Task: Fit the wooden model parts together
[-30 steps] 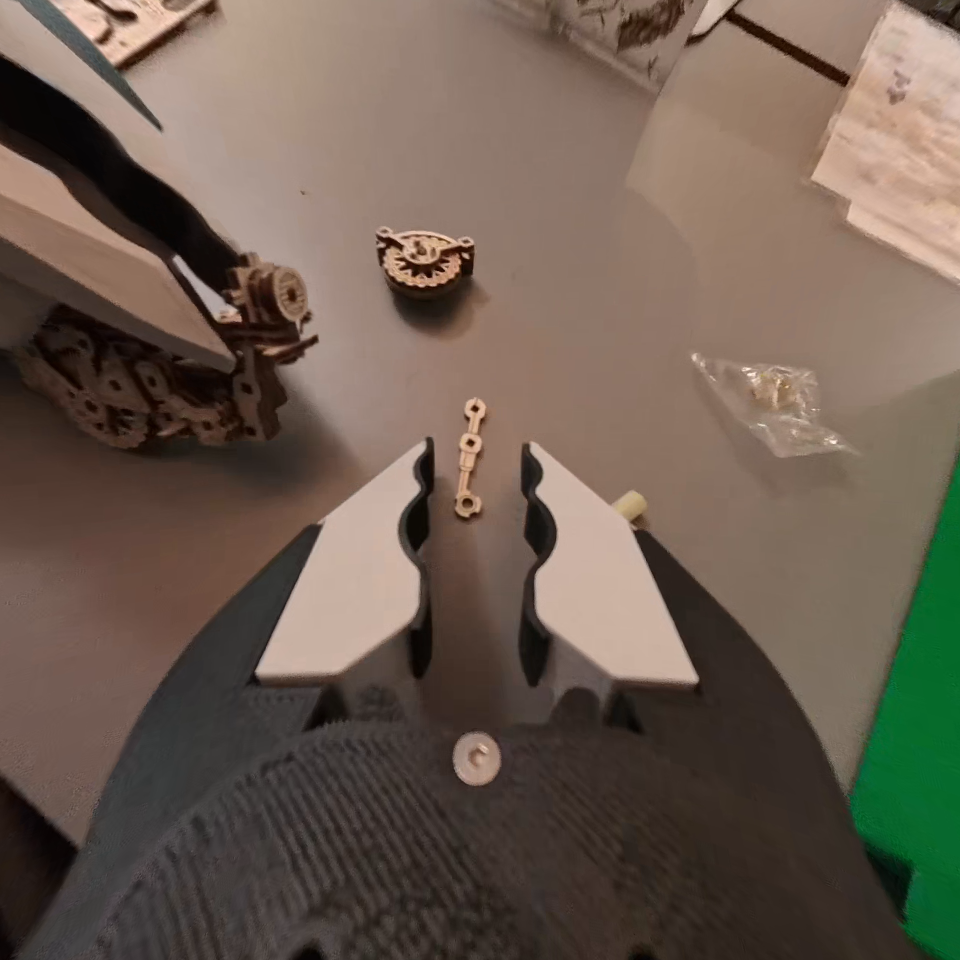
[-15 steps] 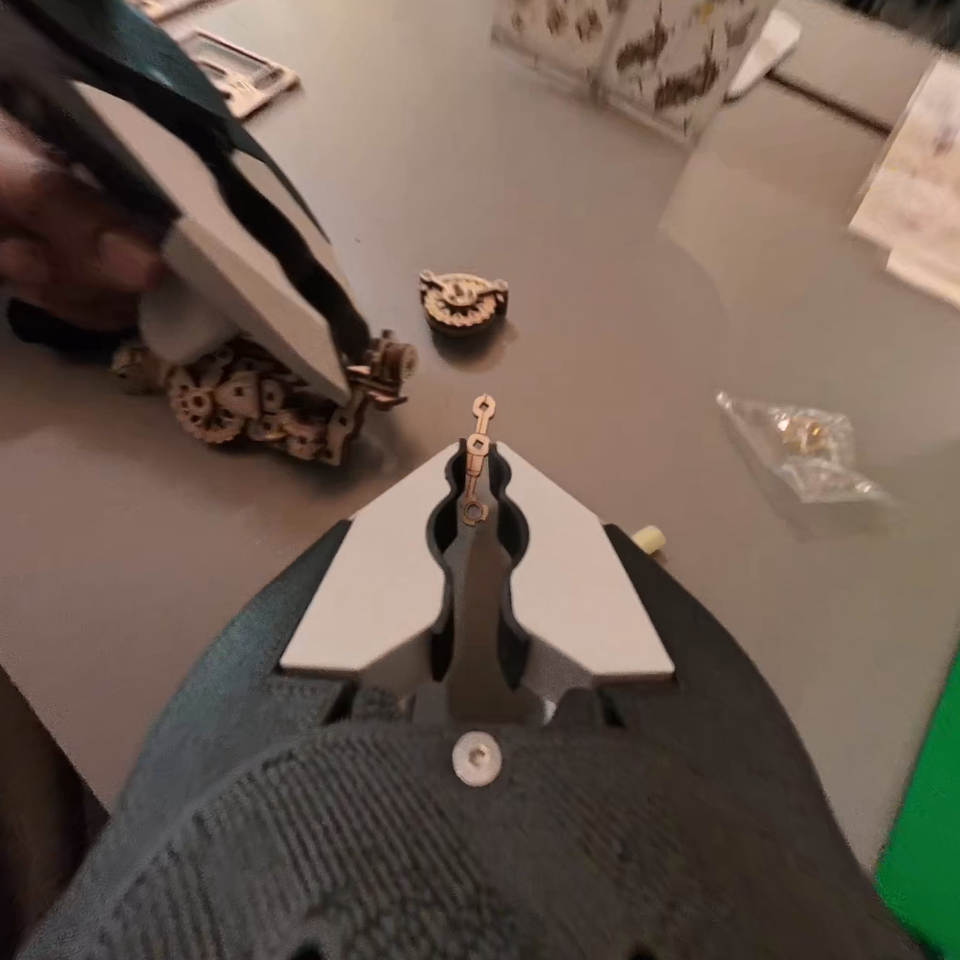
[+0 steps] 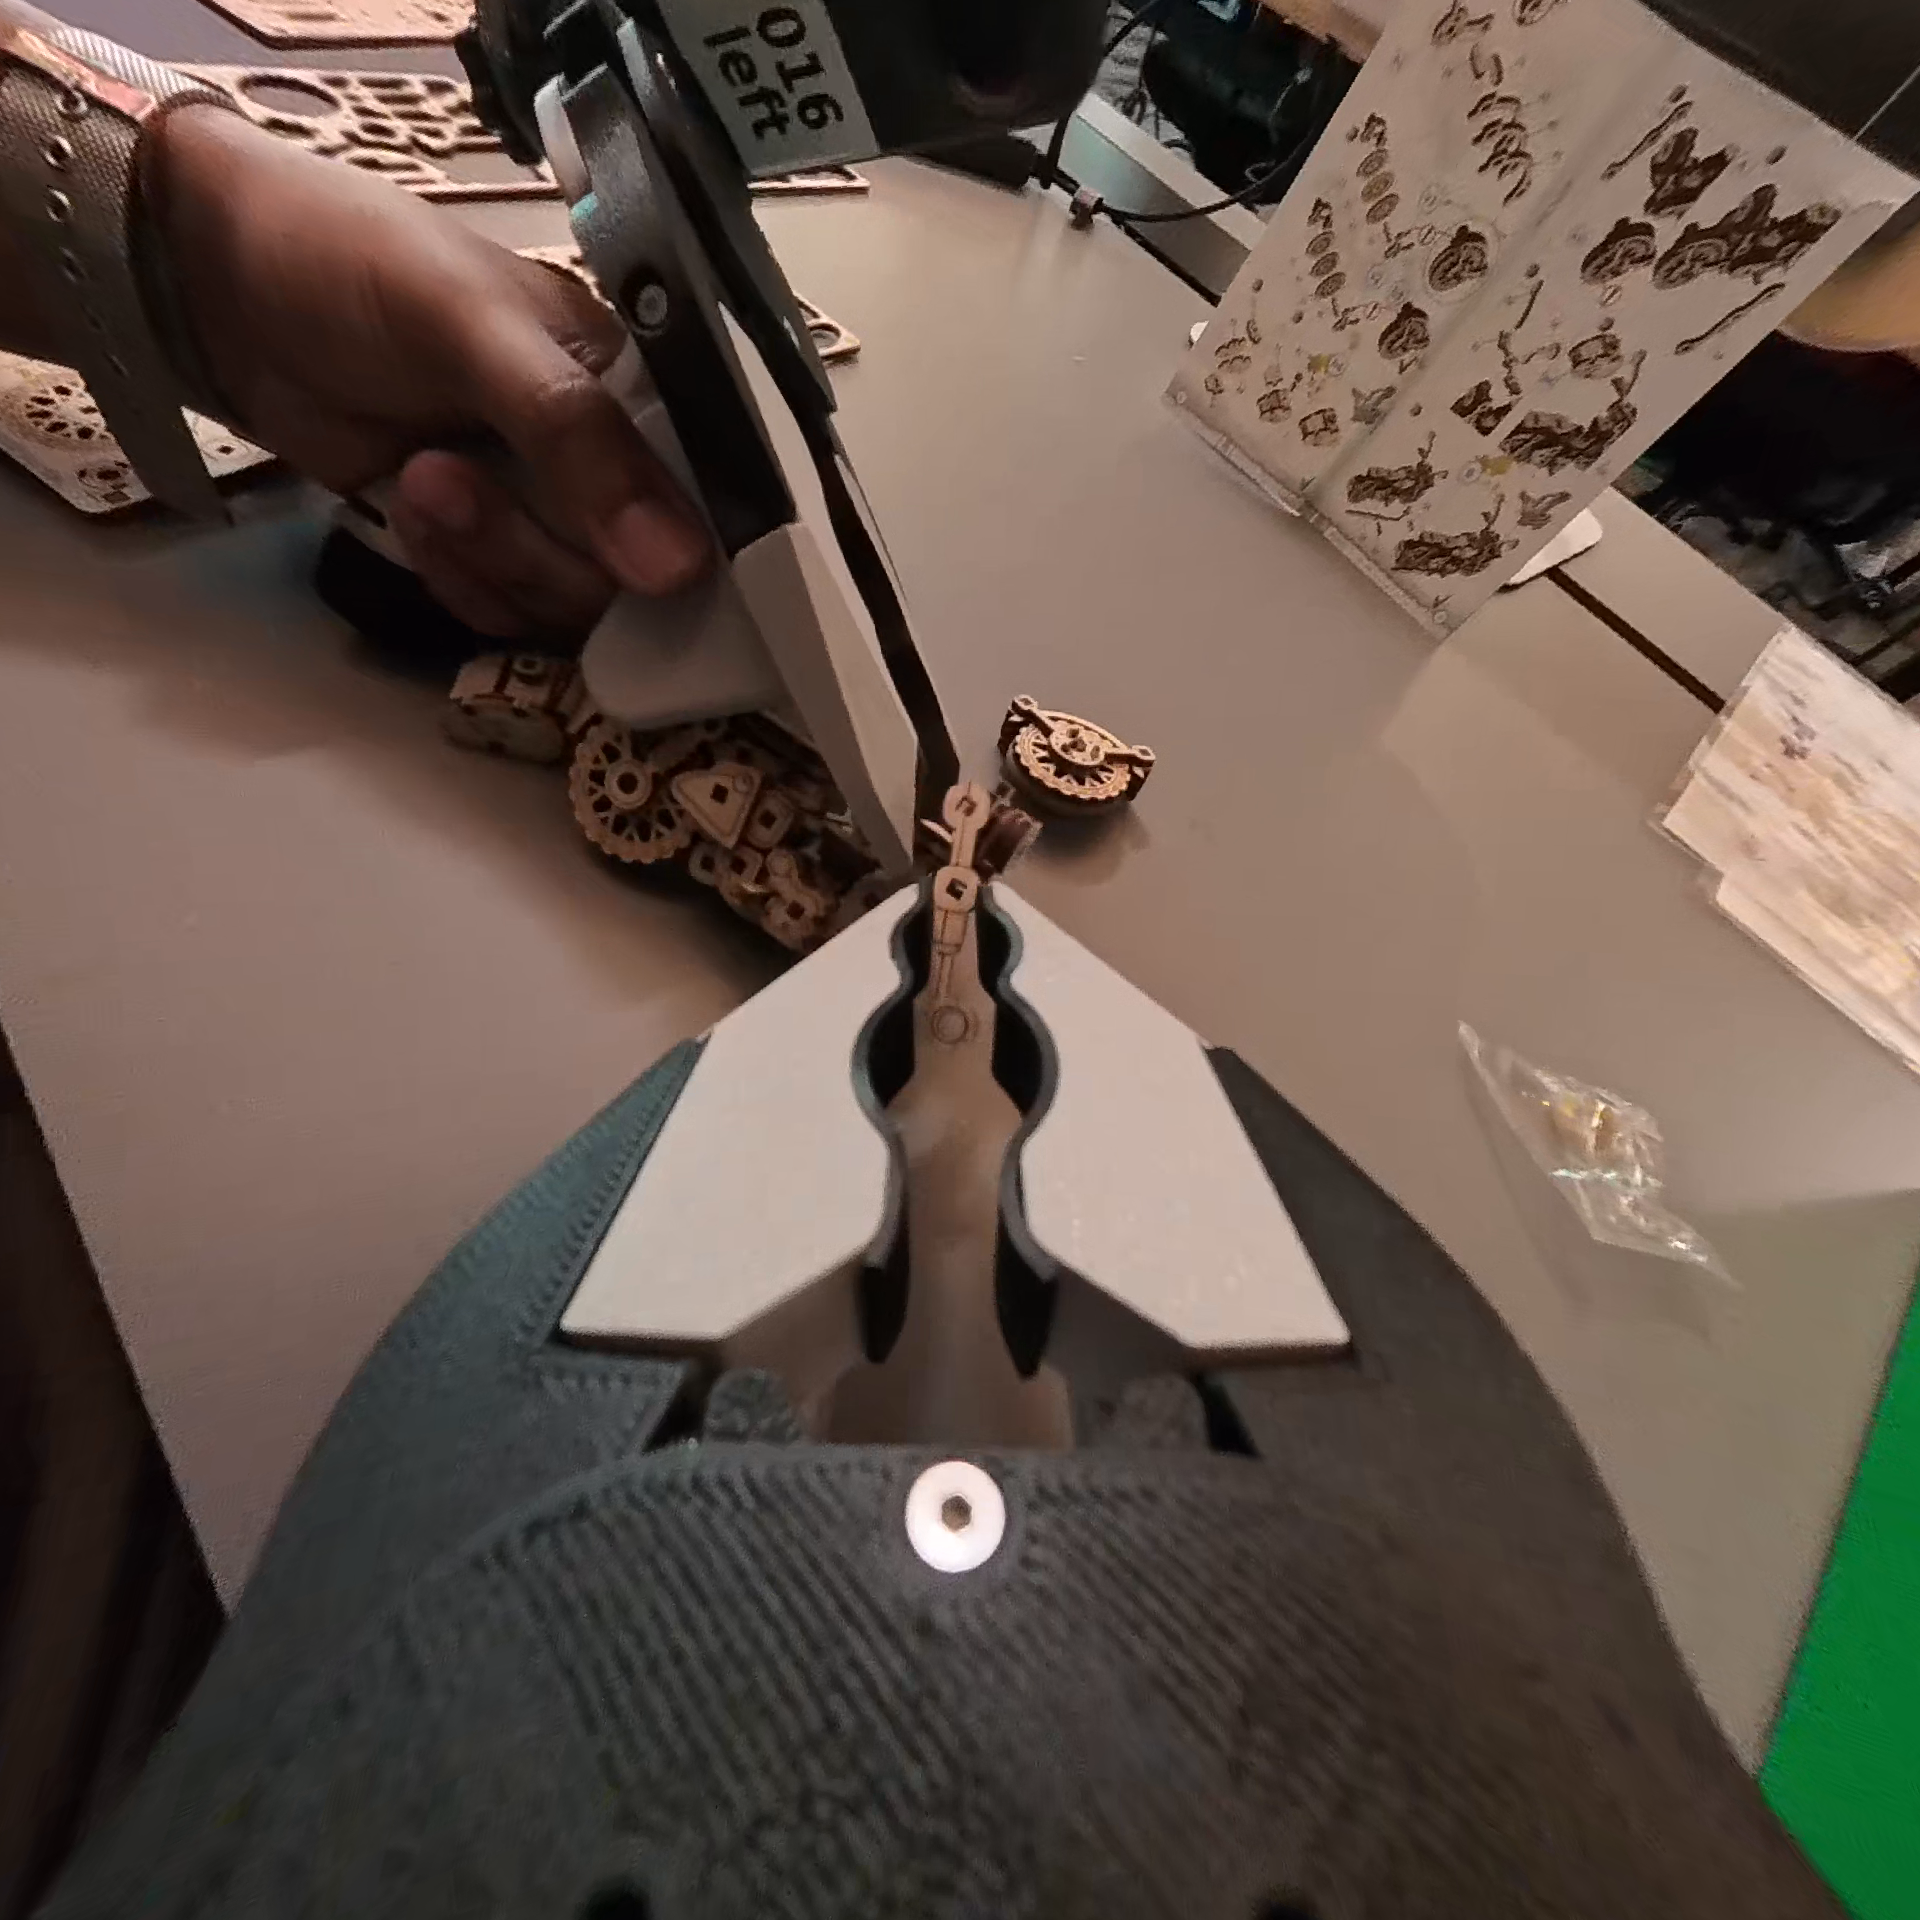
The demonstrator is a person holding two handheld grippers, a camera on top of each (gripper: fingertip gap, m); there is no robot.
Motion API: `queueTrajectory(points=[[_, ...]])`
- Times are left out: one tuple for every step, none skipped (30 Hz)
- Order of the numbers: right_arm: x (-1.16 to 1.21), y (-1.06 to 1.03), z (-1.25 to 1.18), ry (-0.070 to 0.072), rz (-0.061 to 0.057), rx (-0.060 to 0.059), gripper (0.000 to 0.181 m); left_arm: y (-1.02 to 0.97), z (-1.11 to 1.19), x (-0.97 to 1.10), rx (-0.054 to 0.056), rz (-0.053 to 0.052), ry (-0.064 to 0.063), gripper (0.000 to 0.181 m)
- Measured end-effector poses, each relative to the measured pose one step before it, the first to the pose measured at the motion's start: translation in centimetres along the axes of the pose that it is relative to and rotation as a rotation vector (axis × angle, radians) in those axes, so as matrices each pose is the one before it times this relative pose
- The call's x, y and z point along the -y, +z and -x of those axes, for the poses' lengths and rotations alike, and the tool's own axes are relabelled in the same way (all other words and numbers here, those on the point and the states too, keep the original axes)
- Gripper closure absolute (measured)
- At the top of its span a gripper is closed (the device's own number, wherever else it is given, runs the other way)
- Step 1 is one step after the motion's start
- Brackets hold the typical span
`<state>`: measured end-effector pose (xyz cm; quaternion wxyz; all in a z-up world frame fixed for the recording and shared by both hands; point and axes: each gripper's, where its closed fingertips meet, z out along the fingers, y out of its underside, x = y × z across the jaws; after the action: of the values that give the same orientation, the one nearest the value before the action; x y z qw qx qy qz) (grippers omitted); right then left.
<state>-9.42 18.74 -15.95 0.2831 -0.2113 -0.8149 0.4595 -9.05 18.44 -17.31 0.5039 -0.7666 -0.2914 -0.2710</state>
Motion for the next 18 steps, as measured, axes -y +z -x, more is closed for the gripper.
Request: queueTrajectory(points=[[0.031, -0.043, -0.112, 0.0052, -0.0034, -0.0034, 0.175, -0.014, 0.008, 0.006, -0.0012, -0.0002, -0.0019, 0.166], [0.017, -0.019, -0.031, 0.0043, -0.0015, 0.0014, 0.175, -0.006, 0.001, 0.009, -0.0007, -0.0003, -0.0016, 0.166], [-0.027, 0.009, 0.018, 0.0034, 0.0016, 0.0031, 0.175, 0.000, -0.001, 0.000, -0.0002, 0.0000, 0.0002, 0.166], [-0.035, 0.027, 0.029, 0.0011, 0.0031, 0.0022, 0.175, 0.007, -0.003, -0.008, 0.0008, 0.0002, 0.0012, 0.166], [-0.043, 0.043, 0.038, -0.0011, 0.0038, 0.0007, 0.175, -0.008, 0.008, 0.006, 0.0016, -0.0008, 0.0016, 0.166], [-0.059, 0.045, 0.013, -0.0006, 0.0053, -0.0012, 0.175, -0.008, -0.002, 0.006, 0.0010, -0.0008, 0.0014, 0.166], [-0.077, 0.054, 0.020, 0.0013, 0.0065, -0.0017, 0.175, -0.018, 0.020, 0.027, 0.0023, -0.0022, 0.0004, 0.167], [-0.046, 0.042, 0.005, 0.0037, 0.0055, -0.0021, 0.175, -0.005, 0.009, 0.000, 0.0016, -0.0008, 0.0009, 0.166], [-0.023, 0.040, 0.037, 0.0059, 0.0042, -0.0003, 0.175, 0.007, 0.002, -0.004, 0.0018, -0.0001, 0.0020, 0.166], [-0.020, 0.019, 0.048, 0.0055, 0.0028, 0.0009, 0.175, 0.000, -0.019, -0.004, 0.0007, 0.0003, 0.0022, 0.166], [0.012, -0.008, 0.029, 0.0031, 0.0008, 0.0004, 0.175, -0.003, -0.007, -0.002, 0.0000, 0.0001, 0.0011, 0.166], [0.006, -0.006, 0.007, 0.0018, 0.0002, -0.0002, 0.175, 0.004, -0.007, -0.002, -0.0002, -0.0003, 0.0004, 0.167], [0.009, -0.017, 0.026, 0.0022, 0.0003, 0.0015, 0.175, -0.004, -0.014, -0.005, -0.0005, 0.0003, 0.0010, 0.166], [0.020, 0.004, 0.040, 0.0029, 0.0000, 0.0029, 0.175, 0.001, -0.040, -0.005, -0.0016, 0.0005, 0.0017, 0.166], [0.040, -0.010, 0.043, 0.0027, -0.0013, 0.0027, 0.175, 0.013, -0.029, 0.003, -0.0009, 0.0001, 0.0021, 0.166], [0.044, -0.010, 0.031, 0.0017, -0.0013, 0.0013, 0.175, 0.016, -0.039, -0.001, -0.0012, -0.0001, 0.0022, 0.166], [-0.009, 0.005, 0.002, 0.0004, 0.0011, 0.0000, 0.175, 0.023, -0.078, 0.024, -0.0046, -0.0013, 0.0026, 0.164], [-0.051, 0.010, -0.019, -0.0014, 0.0022, -0.0010, 0.175, 0.013, -0.080, 0.006, -0.0039, -0.0002, 0.0028, 0.162]])
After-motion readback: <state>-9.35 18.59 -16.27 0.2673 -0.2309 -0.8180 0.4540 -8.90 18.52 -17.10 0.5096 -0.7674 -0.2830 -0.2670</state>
